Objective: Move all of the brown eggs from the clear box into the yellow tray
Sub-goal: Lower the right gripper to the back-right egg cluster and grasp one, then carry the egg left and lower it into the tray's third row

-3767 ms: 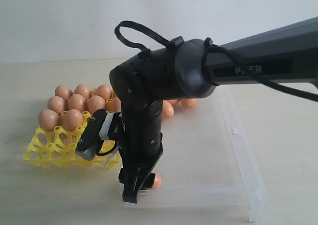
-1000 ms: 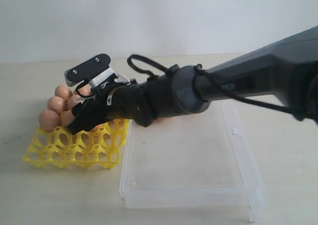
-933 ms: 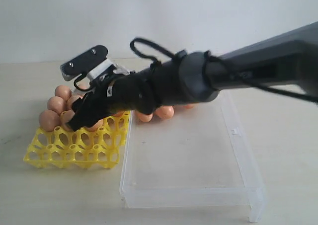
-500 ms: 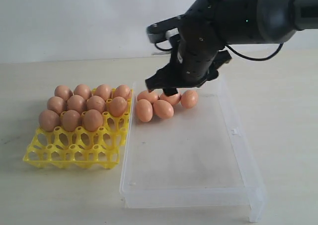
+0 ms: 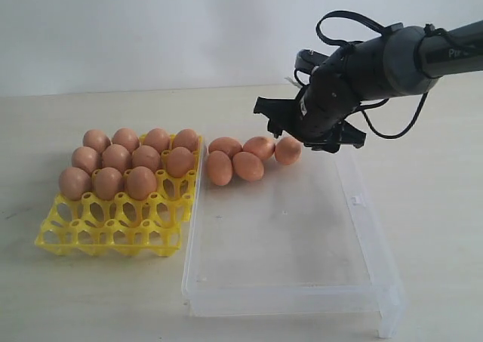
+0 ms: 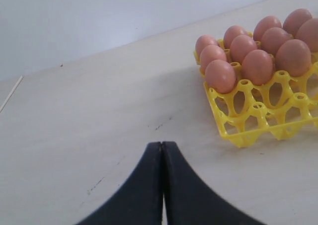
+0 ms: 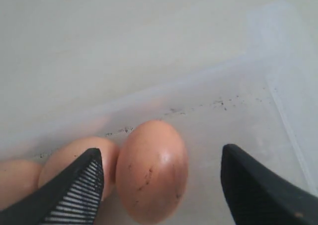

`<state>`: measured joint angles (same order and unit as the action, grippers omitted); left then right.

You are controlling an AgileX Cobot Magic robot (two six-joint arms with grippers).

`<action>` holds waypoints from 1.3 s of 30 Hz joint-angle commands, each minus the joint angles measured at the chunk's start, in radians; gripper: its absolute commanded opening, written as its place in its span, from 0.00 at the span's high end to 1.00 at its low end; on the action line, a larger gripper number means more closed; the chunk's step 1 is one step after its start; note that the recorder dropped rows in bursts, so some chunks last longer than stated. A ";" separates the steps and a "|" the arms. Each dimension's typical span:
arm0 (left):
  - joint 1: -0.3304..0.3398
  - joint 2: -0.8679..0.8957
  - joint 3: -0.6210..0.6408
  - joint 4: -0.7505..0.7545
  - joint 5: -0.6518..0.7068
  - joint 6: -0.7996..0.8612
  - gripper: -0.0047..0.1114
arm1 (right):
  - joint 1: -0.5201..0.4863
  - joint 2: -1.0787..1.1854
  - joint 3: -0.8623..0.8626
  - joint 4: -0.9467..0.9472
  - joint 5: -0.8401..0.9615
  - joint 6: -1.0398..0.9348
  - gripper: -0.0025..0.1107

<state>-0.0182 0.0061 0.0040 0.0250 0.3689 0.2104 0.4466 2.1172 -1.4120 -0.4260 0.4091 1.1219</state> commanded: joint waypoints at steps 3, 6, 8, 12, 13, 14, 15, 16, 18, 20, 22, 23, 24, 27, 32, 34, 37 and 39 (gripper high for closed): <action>-0.004 -0.006 -0.004 0.000 -0.008 -0.005 0.96 | -0.013 0.052 -0.003 0.008 -0.086 0.003 0.43; -0.004 -0.006 -0.004 0.000 -0.008 -0.005 0.96 | -0.013 0.066 -0.003 0.004 -0.086 0.005 0.48; -0.004 -0.006 -0.004 0.000 -0.008 -0.005 0.96 | -0.016 0.069 -0.003 0.004 -0.089 0.005 0.56; -0.004 -0.006 -0.004 0.000 -0.008 -0.005 0.96 | -0.016 0.071 -0.003 0.004 -0.090 0.005 0.89; -0.004 -0.006 -0.004 0.000 -0.008 -0.005 0.96 | -0.016 0.071 -0.003 0.004 -0.090 0.003 0.95; -0.004 -0.006 -0.004 0.000 -0.008 -0.005 0.96 | -0.016 0.071 -0.003 0.006 -0.090 -0.004 0.98; -0.004 -0.006 -0.004 0.000 -0.008 -0.005 0.96 | -0.016 0.071 -0.003 0.006 -0.090 -0.008 0.98; -0.004 -0.006 -0.004 0.000 -0.008 -0.005 0.96 | -0.016 0.071 -0.003 0.006 -0.090 -0.016 0.98; -0.004 -0.006 -0.004 0.000 -0.008 -0.005 0.96 | -0.016 0.067 -0.003 0.006 -0.081 -0.022 0.98; -0.004 -0.006 -0.004 0.000 -0.008 -0.005 0.96 | -0.016 0.053 -0.003 -0.002 -0.061 -0.022 0.98; -0.004 -0.006 -0.004 0.000 -0.008 -0.005 0.96 | -0.016 0.031 -0.001 -0.004 -0.057 -0.027 0.98; -0.004 -0.006 -0.004 0.000 -0.008 -0.005 0.96 | -0.016 0.012 -0.001 -0.015 -0.054 -0.046 0.98; -0.004 -0.006 -0.004 0.000 -0.008 -0.005 0.96 | -0.016 -0.001 -0.001 -0.021 -0.052 -0.064 0.98; -0.004 -0.006 -0.004 0.000 -0.008 -0.005 0.96 | -0.010 -0.051 -0.001 -0.017 -0.046 -0.176 0.98; -0.004 -0.006 -0.004 0.000 -0.008 -0.005 0.96 | 0.032 -0.131 0.044 0.070 -0.143 -0.457 0.98; -0.004 -0.006 -0.004 0.000 -0.008 -0.005 0.96 | 0.063 -0.152 0.057 0.146 -0.190 -0.585 0.98; -0.004 -0.006 -0.004 0.000 -0.008 -0.005 0.96 | 0.117 -0.165 0.065 0.253 -0.260 -0.803 0.98; -0.004 -0.006 -0.004 0.000 -0.008 -0.005 0.96 | 0.153 -0.165 0.065 0.339 -0.320 -0.927 0.98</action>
<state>-0.0182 0.0061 0.0040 0.0250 0.3689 0.2104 0.5573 1.9660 -1.3511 -0.1958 0.1806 0.3964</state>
